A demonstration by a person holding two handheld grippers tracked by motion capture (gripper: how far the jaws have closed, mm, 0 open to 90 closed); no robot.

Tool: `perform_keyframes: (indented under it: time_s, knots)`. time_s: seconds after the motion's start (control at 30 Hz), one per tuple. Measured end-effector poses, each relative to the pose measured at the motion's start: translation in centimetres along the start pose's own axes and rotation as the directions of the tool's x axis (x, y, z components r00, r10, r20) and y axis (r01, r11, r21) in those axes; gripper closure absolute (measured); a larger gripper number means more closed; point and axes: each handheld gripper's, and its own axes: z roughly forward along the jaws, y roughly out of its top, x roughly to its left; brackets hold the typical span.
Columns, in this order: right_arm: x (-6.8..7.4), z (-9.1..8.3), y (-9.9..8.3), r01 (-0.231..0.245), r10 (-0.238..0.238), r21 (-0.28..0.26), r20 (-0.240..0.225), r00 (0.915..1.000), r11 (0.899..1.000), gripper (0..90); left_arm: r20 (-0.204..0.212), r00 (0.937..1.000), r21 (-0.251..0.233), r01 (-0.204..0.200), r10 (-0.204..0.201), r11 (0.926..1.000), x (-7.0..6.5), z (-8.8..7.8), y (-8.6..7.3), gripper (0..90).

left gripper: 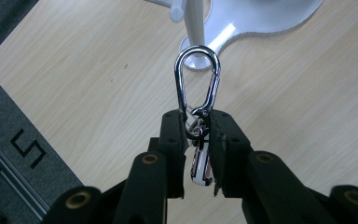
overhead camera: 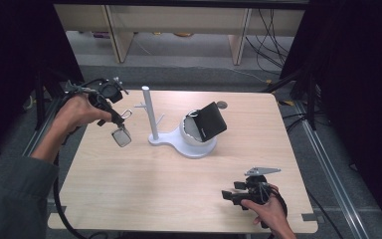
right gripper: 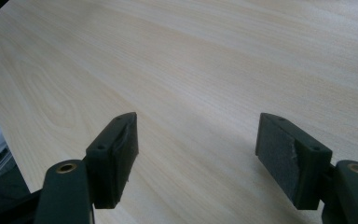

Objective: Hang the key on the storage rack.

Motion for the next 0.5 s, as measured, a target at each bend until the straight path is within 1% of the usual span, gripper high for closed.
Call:
perform_keyframes:
  time_s: [0.07, 0.1, 0.13, 0.2, 0.3, 0.37, 0.4, 0.5]
  knots:
    - [0.0, 0.0, 0.0, 0.005, -0.005, -0.002, 0.001, 1.0, 1.0, 30.5, -0.002, 1.0, -0.006, 0.002, -0.002, 1.0, 0.1, 0.0, 0.1, 75.1]
    - [0.0, 0.0, 0.0, 0.005, -0.005, -0.002, 0.001, 1.0, 1.0, 30.5, 0.003, 0.9998, -0.013, 0.022, -0.022, 0.9997, 0.0, 0.0, 0.2, 75.1]
    - [0.0, 0.0, 0.0, 0.006, -0.006, 0.001, 0.003, 1.0, 1.0, 30.5, -0.004, 0.9998, -0.005, 0.018, -0.018, 0.9998, 0.2, -0.1, 0.4, 75.1]
    - [0.0, 0.0, 0.0, 0.007, -0.007, 0.002, 0.006, 1.0, 1.0, 30.5, -0.003, 0.9998, -0.003, 0.019, -0.019, 0.9998, 0.3, -0.1, 0.7, 75.1]
    - [0.0, 0.0, 0.0, 0.008, -0.008, 0.004, 0.01, 0.9999, 1.0, 30.5, -0.011, 0.9998, -0.013, 0.017, -0.018, 0.9998, 0.4, -0.1, 1.0, 75.1]
    - [0.0, 0.0, 0.0, 0.007, -0.007, 0.002, 0.004, 1.0, 1.0, 30.5, -0.007, 0.9992, -0.026, 0.04, -0.04, 0.9989, 0.2, 0.2, 1.4, 75.1]
    - [0.0, 0.0, 0.0, 0.007, -0.007, 0.001, 0.004, 1.0, 1.0, 30.5, -0.003, 0.9995, -0.022, 0.032, -0.032, 0.9992, 0.3, 0.3, 1.6, 75.1]
    - [0.0, 0.1, 0.0, 0.008, -0.008, 0.006, 0.007, 0.9999, 1.0, 30.5, -0.007, 0.9993, -0.021, 0.037, -0.037, 0.9991, 0.2, 0.6, 1.9, 75.1]
